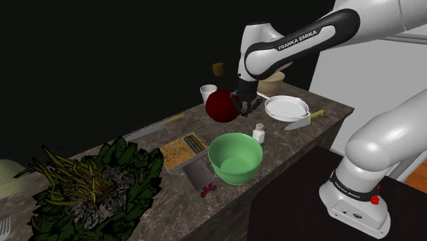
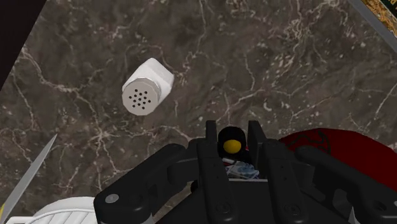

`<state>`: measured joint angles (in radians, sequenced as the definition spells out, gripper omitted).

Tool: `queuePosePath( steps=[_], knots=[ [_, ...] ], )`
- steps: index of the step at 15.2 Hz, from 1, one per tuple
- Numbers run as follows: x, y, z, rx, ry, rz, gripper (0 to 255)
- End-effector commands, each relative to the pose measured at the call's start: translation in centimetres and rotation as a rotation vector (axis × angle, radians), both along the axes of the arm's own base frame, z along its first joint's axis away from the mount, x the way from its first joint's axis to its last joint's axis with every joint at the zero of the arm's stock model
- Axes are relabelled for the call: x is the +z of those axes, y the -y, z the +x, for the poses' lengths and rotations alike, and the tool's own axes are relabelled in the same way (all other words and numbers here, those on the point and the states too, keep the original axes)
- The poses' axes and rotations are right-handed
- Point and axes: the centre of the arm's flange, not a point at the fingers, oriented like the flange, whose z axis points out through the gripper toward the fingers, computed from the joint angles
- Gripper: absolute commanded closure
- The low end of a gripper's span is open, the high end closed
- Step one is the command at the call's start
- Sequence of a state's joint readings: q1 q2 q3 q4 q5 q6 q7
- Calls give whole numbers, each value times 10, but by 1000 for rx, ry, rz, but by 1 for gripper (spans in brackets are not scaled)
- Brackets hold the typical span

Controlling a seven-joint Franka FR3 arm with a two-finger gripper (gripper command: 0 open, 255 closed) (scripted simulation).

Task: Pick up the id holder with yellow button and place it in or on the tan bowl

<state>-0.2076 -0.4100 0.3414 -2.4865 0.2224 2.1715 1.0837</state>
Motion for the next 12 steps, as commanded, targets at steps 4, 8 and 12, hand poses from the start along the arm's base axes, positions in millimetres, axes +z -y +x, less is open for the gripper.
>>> queuePosePath(
  steps=[4, 8, 12],
  knots=[
    [29, 1, -1, 0, 0, 0, 255],
    [50, 1, -1, 0, 0, 0, 255],
    [68, 1, -1, 0, 0, 0, 255]
  ],
)
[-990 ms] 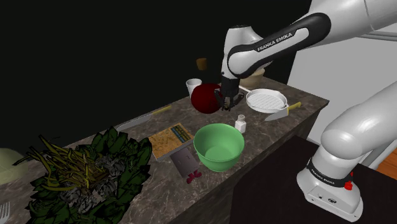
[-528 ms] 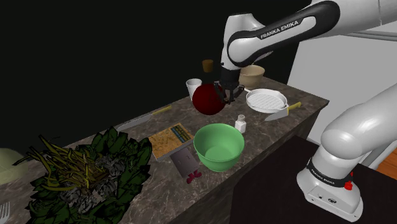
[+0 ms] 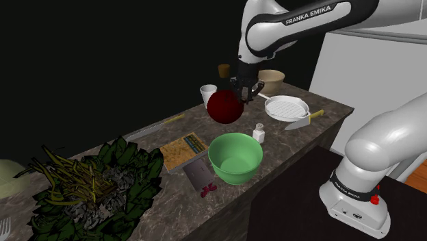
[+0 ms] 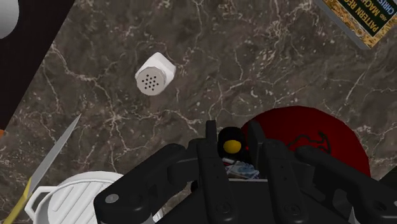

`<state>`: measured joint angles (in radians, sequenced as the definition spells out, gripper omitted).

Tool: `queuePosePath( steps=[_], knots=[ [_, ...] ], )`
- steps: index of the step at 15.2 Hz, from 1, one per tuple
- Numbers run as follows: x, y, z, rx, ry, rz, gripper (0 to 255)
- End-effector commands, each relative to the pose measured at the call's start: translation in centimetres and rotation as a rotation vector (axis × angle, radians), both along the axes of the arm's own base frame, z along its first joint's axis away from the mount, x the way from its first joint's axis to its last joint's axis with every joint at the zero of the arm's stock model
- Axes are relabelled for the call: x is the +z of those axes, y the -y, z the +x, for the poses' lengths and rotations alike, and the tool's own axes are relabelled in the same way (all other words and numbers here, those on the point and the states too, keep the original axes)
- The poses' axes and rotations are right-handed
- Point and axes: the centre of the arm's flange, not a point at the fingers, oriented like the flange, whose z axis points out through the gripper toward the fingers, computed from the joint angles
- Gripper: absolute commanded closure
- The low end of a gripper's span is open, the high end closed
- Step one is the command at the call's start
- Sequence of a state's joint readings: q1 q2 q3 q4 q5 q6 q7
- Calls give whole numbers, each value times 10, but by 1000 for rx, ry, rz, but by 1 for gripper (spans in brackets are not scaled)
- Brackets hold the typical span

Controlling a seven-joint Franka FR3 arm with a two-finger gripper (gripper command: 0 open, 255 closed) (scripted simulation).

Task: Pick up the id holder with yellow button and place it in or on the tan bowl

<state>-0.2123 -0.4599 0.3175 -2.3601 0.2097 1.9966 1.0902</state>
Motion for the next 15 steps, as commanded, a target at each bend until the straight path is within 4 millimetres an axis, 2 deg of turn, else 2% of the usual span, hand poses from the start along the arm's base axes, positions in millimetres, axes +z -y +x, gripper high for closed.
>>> queuePosePath(
  steps=[1, 15],
  knots=[
    [4, 13, 2, 0, 0, 0, 255],
    [7, 192, 47, 0, 0, 0, 255]
  ],
)
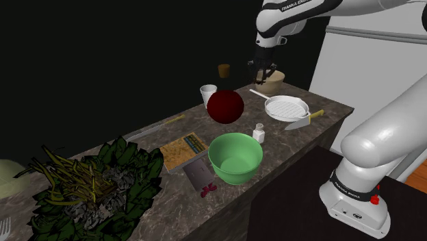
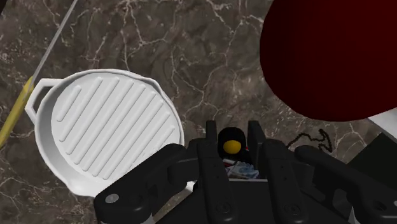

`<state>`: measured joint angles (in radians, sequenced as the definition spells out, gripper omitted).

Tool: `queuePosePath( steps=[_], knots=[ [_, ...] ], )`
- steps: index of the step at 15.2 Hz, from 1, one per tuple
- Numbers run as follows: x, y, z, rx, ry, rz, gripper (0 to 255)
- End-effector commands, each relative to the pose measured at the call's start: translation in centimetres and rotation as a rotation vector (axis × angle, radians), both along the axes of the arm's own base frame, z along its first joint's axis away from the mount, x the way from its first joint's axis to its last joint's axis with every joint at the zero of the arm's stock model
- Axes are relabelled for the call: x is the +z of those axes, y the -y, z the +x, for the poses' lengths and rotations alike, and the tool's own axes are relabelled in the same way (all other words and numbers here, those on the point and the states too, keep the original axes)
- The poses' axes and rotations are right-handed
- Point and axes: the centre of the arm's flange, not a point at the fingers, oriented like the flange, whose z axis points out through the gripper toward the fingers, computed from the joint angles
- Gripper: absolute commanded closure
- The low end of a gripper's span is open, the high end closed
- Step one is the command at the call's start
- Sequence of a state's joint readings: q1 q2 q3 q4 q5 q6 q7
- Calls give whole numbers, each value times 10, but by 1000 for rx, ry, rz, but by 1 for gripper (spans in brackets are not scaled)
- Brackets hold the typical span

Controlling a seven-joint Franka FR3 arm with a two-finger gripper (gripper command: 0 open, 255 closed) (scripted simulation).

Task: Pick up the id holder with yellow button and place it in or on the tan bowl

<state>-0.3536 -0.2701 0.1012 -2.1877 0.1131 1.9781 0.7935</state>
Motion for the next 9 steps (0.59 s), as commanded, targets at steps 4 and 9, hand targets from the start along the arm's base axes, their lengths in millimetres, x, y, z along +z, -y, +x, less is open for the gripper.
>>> queuePosePath(
  steps=[4, 9],
  knots=[
    [1, 66, 15, 1, 0, -1, 255],
    [2, 130, 31, 1, 0, -1, 255]
  ],
)
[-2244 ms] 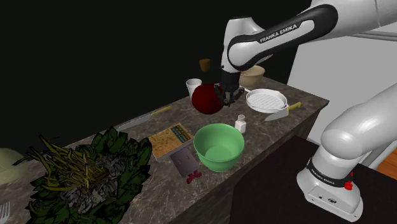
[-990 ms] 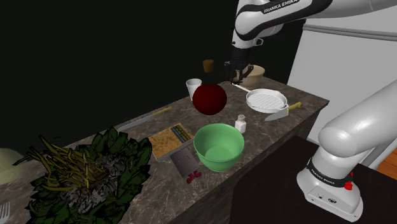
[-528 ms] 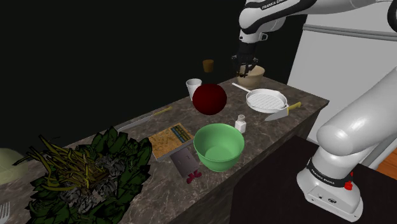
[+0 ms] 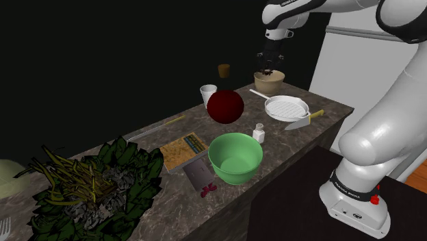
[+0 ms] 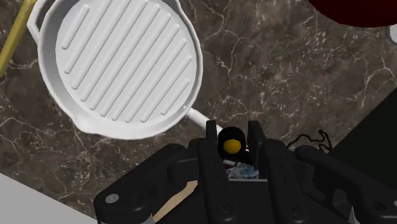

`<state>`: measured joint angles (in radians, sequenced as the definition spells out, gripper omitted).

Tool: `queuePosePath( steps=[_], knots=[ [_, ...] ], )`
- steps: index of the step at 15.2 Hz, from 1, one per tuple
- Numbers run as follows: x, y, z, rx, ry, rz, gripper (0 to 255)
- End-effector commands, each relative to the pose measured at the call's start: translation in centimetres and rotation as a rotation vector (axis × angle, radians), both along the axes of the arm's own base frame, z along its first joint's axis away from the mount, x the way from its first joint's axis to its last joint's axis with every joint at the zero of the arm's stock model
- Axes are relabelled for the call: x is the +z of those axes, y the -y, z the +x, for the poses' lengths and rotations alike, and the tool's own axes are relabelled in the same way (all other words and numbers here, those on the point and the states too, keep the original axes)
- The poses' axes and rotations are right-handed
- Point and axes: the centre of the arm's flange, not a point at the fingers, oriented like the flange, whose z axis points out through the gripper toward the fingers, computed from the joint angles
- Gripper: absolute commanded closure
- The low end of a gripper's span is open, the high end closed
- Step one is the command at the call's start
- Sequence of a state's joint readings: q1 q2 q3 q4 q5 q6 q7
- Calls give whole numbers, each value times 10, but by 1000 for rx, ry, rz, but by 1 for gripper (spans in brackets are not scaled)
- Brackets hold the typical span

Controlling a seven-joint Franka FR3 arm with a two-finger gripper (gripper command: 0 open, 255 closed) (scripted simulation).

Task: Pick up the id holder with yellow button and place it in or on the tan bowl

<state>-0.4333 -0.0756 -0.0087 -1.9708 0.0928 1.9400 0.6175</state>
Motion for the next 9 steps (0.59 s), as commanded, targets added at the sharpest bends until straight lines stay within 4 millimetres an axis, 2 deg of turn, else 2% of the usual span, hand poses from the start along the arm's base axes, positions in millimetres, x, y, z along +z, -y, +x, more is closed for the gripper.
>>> queuePosePath(
  steps=[1, 9],
  knots=[
    [0, 27, 8, 1, 0, -1, 255],
    [1, 130, 34, 1, 0, -1, 255]
  ],
)
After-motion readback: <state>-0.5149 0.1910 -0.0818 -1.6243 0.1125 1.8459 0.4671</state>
